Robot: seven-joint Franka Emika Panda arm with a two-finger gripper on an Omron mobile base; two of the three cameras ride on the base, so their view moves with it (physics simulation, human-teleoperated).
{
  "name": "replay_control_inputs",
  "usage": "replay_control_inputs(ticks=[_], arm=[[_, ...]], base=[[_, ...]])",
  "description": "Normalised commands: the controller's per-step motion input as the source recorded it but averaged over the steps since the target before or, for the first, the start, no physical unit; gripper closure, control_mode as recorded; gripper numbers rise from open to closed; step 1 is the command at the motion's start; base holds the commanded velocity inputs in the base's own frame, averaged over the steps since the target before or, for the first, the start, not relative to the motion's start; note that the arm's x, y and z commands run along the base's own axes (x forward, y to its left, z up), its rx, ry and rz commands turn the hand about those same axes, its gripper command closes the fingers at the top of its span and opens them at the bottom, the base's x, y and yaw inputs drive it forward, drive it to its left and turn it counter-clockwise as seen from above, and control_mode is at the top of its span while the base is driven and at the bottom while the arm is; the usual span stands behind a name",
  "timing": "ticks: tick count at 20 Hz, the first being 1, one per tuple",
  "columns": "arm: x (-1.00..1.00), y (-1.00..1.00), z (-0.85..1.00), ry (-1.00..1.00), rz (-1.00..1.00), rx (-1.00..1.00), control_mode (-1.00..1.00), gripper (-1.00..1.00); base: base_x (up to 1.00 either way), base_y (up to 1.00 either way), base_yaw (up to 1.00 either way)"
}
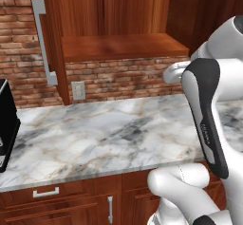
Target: Open the cabinet and move the ladle to the pot. Then close the cabinet.
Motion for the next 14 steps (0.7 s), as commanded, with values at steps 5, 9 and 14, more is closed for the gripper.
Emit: replay_control_inputs(ticks=[5,9,14], arm=[[-0.07,-0.01,0.0,0.0,0.0,0.0,-1.0,1.0],[-0.09,0.0,0.0,0.0,0.0,0.0,-1.0,1.0],[-0.2,-0.02,0.0,0.0,0.0,0.0,-1.0,1.0]], base=[[0.0,0.0,0.0],[0.0,0.0,0.0],[0.0,0.0,0.0]])
